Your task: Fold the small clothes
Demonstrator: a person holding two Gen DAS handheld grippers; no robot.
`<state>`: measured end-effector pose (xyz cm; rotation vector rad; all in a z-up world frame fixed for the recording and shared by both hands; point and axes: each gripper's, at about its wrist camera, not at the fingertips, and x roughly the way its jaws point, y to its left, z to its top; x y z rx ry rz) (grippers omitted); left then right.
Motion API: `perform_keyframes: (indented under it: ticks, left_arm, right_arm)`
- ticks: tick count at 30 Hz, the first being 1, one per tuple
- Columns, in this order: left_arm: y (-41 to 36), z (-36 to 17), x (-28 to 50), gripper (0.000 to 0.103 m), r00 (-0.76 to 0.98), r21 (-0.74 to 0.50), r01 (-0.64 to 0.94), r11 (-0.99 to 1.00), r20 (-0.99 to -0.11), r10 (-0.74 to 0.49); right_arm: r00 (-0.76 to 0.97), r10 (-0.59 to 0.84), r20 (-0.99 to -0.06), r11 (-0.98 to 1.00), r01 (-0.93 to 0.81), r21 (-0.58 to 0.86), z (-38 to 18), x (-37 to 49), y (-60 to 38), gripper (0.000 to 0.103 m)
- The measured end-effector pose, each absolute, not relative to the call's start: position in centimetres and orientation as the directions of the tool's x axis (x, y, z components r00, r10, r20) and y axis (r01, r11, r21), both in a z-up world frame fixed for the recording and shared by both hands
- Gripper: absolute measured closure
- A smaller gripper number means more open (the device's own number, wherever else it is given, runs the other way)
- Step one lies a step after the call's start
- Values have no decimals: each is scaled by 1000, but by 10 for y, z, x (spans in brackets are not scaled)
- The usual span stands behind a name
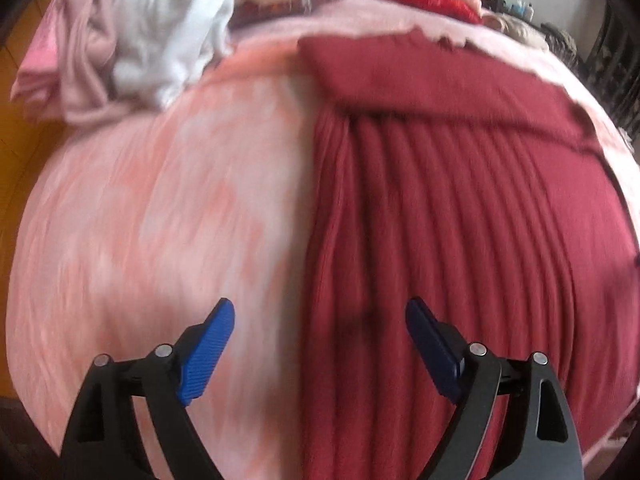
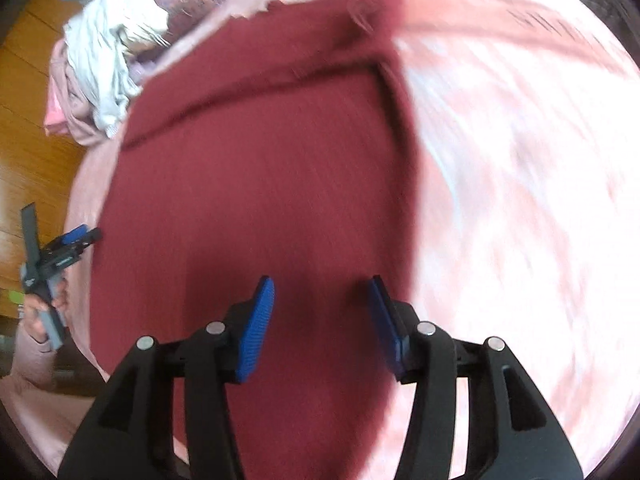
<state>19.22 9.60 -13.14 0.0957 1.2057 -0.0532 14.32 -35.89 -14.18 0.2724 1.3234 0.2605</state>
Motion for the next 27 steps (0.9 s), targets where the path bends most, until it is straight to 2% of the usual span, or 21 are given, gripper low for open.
perform_keyframes:
  ticks: [4,9,16,19,23,27]
  left_arm:
    - [106,-143,157,15,274,10,100,995,-961,-18]
    - [107,-145,130,15,235,-72,172,982,-965,-112]
    - [103,-158,109,15,224,-91,192,977,-965,-134]
    - [102,-158,100,16,216,-149,202,968,-957,-192]
    - [95,-161,92,18,207,-146,245,958,-958,-199]
    - [92,-162,87,30,213,-159,232,960,-954,-210]
  right_arm:
    - [202,341,-918,937,0,348,-142,98,-373,44]
    - [148,340,-929,940,-38,338,-142,64,-377,42]
    - [97,347,-933,935,-108,337,-155,34,-364,36]
    - [91,360,-929,928,-138,346,-156,28,-357,36]
    - [66,407,-911,904,-175,391,-158,27,-352,43]
    - [51,410,-911,896,-207,392,-163,27,-340,52]
